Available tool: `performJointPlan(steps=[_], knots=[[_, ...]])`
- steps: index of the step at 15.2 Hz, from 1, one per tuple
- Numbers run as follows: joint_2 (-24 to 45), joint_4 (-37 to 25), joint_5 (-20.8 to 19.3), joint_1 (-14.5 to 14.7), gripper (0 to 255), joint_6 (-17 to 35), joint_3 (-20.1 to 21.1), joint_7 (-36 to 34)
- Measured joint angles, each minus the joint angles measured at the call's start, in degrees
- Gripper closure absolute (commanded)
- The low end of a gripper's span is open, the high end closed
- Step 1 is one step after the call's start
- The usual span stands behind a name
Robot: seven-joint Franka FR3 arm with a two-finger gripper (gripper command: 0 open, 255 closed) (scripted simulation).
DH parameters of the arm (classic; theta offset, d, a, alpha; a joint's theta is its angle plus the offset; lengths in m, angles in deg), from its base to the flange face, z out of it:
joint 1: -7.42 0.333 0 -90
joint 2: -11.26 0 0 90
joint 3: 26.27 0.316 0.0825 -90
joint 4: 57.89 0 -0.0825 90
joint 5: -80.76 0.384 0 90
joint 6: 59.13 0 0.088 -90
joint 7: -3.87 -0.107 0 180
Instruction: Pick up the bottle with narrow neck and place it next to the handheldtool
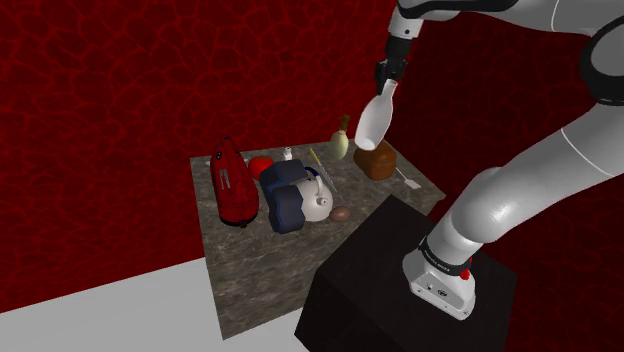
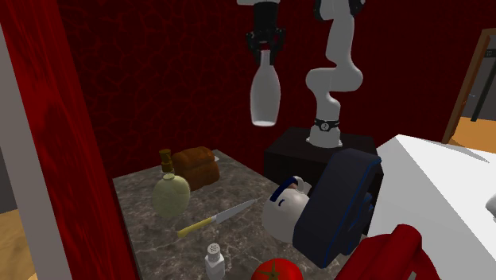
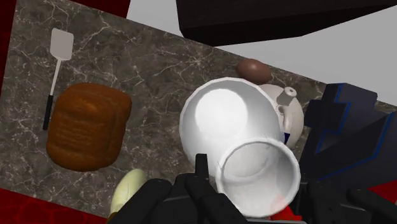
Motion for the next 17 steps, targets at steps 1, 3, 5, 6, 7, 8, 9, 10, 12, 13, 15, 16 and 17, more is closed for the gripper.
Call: performJointPlan(steps=[1,3,5,6,7,8,9,10,12,13,15,16,17], knots=[[-0.35,0.30,0.25,0.50,255,-0.17,0.97,-1.41],[-0.91,0.50,0.77,1.48,255,-0.67,2.87,-4.14],[-1.19,1.18,1.37,2.46,255,-0.42,4.65,-6.76],[-1.02,1.06,1.70,2.93,255,-0.42,5.44,-7.93],[-1.15,1.32,2.05,3.49,255,-0.35,6.44,-9.38],[-1.56,1.70,2.37,4.06,255,-0.45,7.52,-10.92],[-0.87,1.01,2.83,4.65,255,-0.49,8.45,-12.29],[-1.00,1.51,3.17,5.18,255,-0.16,9.38,-13.66],[-0.08,0.79,3.94,6.30,255,-0.06,11.20,-16.36],[0.45,0.16,4.33,6.87,255,-0.20,12.11,-17.72],[1.02,-0.64,4.93,7.86,255,-0.47,13.72,-20.12],[2.06,-1.55,5.36,8.54,255,-0.31,14.78,-21.71],[2.52,-1.90,5.67,9.10,255,-0.26,15.66,-23.07]])
